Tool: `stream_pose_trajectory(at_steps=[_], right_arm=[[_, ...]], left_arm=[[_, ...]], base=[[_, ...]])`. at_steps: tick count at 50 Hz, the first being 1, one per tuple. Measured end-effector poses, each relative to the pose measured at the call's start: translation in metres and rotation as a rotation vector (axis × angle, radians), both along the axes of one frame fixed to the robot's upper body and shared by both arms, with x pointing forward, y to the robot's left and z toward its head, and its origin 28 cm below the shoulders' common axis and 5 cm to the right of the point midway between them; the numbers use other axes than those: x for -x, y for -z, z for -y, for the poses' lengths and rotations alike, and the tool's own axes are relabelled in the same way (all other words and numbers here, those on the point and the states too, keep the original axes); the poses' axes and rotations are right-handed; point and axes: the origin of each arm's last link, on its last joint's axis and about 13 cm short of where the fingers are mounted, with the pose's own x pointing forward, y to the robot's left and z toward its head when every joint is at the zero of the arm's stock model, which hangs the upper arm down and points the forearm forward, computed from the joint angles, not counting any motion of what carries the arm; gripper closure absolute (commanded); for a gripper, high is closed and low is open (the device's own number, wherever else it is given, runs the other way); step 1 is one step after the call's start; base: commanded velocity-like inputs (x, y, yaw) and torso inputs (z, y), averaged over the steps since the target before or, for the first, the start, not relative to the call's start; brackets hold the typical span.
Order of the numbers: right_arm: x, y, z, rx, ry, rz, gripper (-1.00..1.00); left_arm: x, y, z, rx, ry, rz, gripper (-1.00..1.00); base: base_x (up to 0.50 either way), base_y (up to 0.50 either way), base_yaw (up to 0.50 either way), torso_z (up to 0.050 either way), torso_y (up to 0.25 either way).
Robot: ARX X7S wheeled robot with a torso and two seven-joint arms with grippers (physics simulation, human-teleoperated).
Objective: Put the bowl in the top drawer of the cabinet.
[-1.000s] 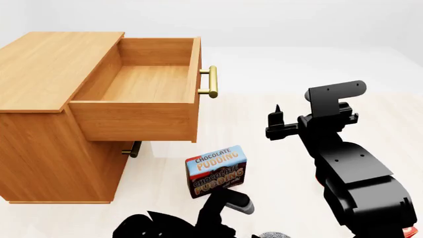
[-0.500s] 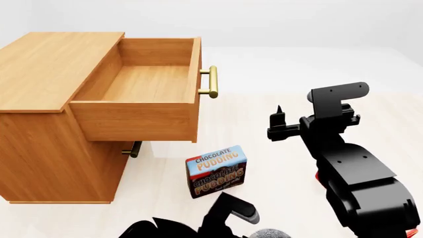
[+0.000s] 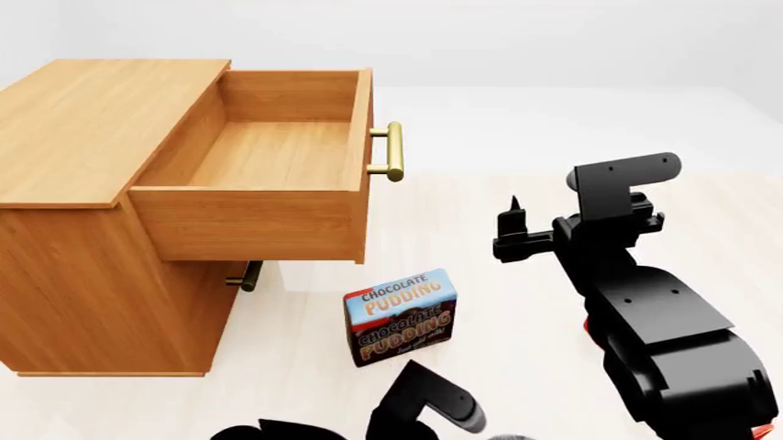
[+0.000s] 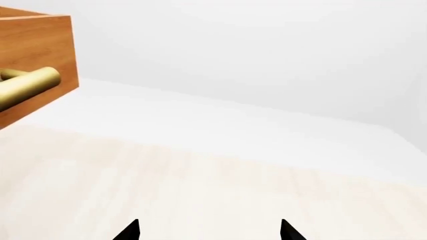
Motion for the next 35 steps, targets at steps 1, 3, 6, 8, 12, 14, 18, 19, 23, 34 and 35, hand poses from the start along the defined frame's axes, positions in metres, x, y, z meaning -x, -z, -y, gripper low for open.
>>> stream_pose_trajectory(at_steps=[1, 3, 6, 8, 12, 14, 18, 19, 23, 34, 35], right_arm=[[0.000, 0.000, 0.000, 0.000, 0.000, 0.000, -1.00], [0.000, 0.000, 0.000, -0.001, -0.001, 0.000, -1.00], [0.001, -0.001, 0.000, -0.002, 0.000, 0.000, -1.00], [0.001, -0.001, 0.001, -0.003, 0.000, 0.001, -1.00], [0.002, -0.002, 0.002, -0.004, 0.002, 0.002, -1.00], [0.003, -0.002, 0.002, -0.005, 0.003, 0.003, -1.00], [0.004, -0.004, 0.003, -0.006, 0.004, 0.005, -1.00], [0.004, -0.004, 0.003, -0.006, 0.005, 0.005, -1.00], [0.006, -0.005, 0.004, -0.006, 0.006, 0.007, -1.00], [0.007, -0.006, 0.006, -0.010, 0.011, 0.011, -1.00], [0.007, -0.006, 0.006, -0.010, 0.011, 0.011, -1.00]], left_arm=[[0.001, -0.002, -0.001, 0.006, -0.001, 0.004, 1.00], [0.002, -0.005, -0.002, 0.019, -0.004, 0.013, 1.00], [0.003, -0.011, -0.005, 0.039, -0.011, 0.026, 1.00], [0.003, -0.015, -0.007, 0.054, -0.017, 0.035, 1.00], [0.003, -0.022, -0.013, 0.082, -0.034, 0.055, 1.00], [0.003, -0.026, -0.017, 0.095, -0.044, 0.066, 1.00], [0.001, -0.032, -0.024, 0.117, -0.065, 0.088, 1.00], [0.000, -0.033, -0.025, 0.121, -0.070, 0.095, 1.00], [-0.002, -0.038, -0.032, 0.136, -0.092, 0.126, 1.00], [-0.007, -0.051, -0.051, 0.164, -0.154, 0.206, 1.00], [-0.007, -0.052, -0.052, 0.168, -0.159, 0.213, 1.00]], base=[[0.00, 0.00, 0.00, 0.000, 0.000], [0.00, 0.00, 0.00, 0.000, 0.000], [0.00, 0.00, 0.00, 0.000, 0.000], [0.00, 0.00, 0.00, 0.000, 0.000], [0.00, 0.00, 0.00, 0.000, 0.000], [0.00, 0.00, 0.00, 0.000, 0.000], [0.00, 0.00, 0.00, 0.000, 0.000], [0.00, 0.00, 0.00, 0.000, 0.000], [0.00, 0.00, 0.00, 0.000, 0.000], [0.00, 0.00, 0.00, 0.000, 0.000], [0.00, 0.00, 0.00, 0.000, 0.000]])
